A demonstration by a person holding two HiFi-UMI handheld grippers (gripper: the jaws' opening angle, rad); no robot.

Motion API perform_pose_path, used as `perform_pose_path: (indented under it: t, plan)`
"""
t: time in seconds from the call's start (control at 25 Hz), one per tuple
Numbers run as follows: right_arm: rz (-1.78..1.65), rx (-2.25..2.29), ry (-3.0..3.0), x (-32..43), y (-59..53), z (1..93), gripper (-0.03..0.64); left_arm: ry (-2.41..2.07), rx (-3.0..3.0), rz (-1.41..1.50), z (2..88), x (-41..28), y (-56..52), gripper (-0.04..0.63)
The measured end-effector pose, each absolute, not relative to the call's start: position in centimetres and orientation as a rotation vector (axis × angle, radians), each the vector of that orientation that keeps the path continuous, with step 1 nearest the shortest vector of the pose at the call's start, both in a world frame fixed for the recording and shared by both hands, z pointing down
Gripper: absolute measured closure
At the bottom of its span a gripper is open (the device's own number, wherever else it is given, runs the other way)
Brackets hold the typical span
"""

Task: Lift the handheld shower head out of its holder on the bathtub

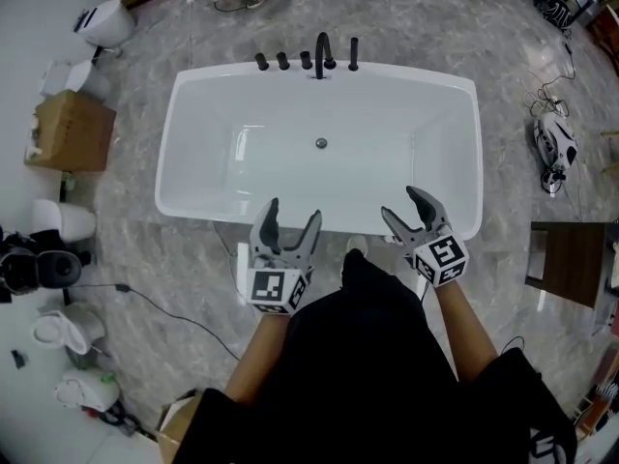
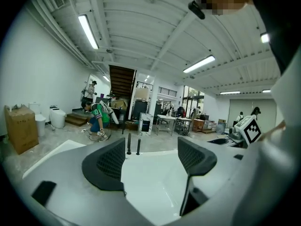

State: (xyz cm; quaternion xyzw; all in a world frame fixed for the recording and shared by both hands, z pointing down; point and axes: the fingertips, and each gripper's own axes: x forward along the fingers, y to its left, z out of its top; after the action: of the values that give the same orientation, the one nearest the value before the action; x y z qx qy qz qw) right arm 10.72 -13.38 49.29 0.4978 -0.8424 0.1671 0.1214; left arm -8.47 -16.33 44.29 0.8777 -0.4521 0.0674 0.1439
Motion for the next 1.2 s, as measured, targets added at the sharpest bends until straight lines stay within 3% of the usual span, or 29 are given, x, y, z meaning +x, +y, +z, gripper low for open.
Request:
perform_pose_path:
  t: [0.48,1.2]
  plan:
    - [0.537,1.463,-2.408,15.7,-19.3,51.9,0.365,-1.267,2.496,0.227,45.8,-4.0,-21.0,0.272]
    - [0.708,1.556,-2.409,14.3,-31.1,54.8,0.365,-1.139,2.421,0.218,50.4,-5.5,-26.8,0.272]
